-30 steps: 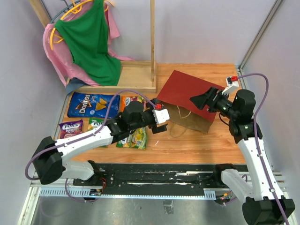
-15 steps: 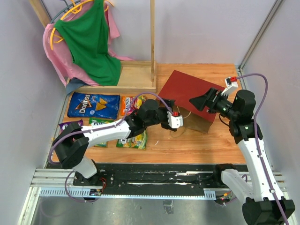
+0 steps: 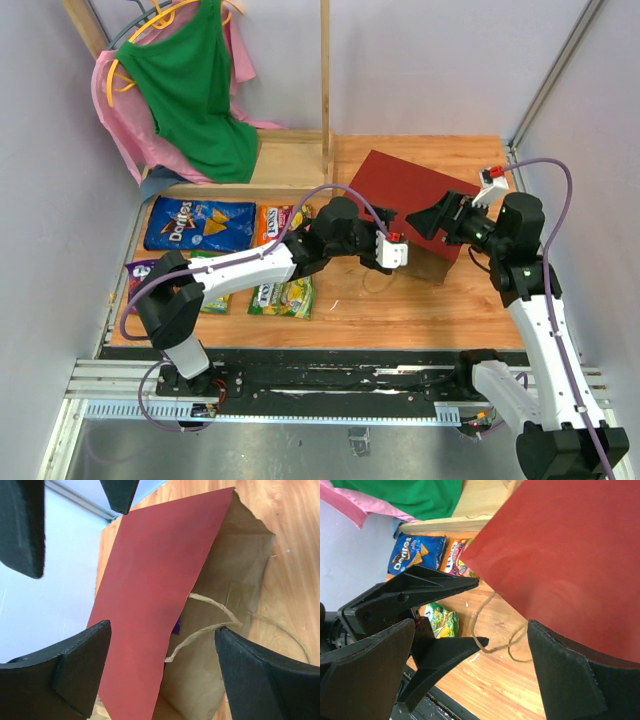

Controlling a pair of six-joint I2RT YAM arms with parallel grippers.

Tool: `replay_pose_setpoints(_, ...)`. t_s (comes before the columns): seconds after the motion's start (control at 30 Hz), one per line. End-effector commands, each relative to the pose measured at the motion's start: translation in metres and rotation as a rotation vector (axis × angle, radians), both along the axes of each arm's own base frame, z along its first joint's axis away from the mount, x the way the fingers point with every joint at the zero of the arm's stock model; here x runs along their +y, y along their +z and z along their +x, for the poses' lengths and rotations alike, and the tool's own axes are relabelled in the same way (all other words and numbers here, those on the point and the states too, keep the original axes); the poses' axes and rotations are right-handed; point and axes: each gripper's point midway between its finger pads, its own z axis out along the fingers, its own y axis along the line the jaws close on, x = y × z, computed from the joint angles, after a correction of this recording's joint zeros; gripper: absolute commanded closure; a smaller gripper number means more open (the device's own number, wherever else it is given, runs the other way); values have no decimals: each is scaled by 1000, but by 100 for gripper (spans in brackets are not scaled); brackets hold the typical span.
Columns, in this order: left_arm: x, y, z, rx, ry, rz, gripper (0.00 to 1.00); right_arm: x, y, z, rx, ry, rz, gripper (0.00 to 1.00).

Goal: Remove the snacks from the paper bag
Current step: Adjust the paper bag at the center of the board.

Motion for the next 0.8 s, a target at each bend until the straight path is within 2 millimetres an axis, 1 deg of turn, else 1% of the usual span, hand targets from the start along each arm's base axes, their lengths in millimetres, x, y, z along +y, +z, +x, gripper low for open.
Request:
replay_pose_setpoints(0.0, -12, -5, -17, 66, -95, 61, 14, -24, 9, 2, -14, -114, -64, 4)
replay_pose_setpoints(0.07, -11, -12, -20, 92, -109, 86, 17, -32, 7, 1, 3, -159, -83, 4)
replay_pose_setpoints(0.13, -9, -20, -26, 118, -123, 107, 24, -40, 6, 1, 14, -208, -101, 3)
replay_pose_setpoints(0.2, -7, -26, -31, 142, -139, 121, 38, -50, 3, 2, 34, -265, -118, 1)
replay_pose_setpoints(0.27, -4, -31, -35, 157, -147, 132, 56, -57, 1, 2, 45, -306, -124, 0)
replay_pose_setpoints(0.3, -3, -33, -37, 161, -150, 136, 68, -59, 0, 2, 49, -318, -123, 1)
replay_pose_setpoints(0.33, -1, -34, -37, 160, -148, 138, 85, -61, 0, 3, 54, -332, -119, 1)
replay_pose_setpoints(0.37, 1, -34, -36, 157, -137, 137, 98, -62, -1, 3, 56, -343, -116, 1)
replay_pose_setpoints(0.4, 4, -34, -35, 152, -124, 135, 99, -64, -3, 3, 60, -356, -115, 1)
replay_pose_setpoints(0.47, 10, -34, -31, 150, -90, 128, 99, -68, -5, 4, 67, -380, -116, 1)
replay_pose_setpoints(0.57, 18, -24, -23, 197, -57, 81, 100, -73, -9, 3, 80, -408, -125, 2)
replay_pose_setpoints(0.67, 24, -11, -13, 252, -38, 37, 100, -82, -20, 2, 110, -451, -149, 2)
replay_pose_setpoints(0.77, 25, -5, -6, 222, -30, 34, 99, -94, -30, 1, 144, -514, -174, 2)
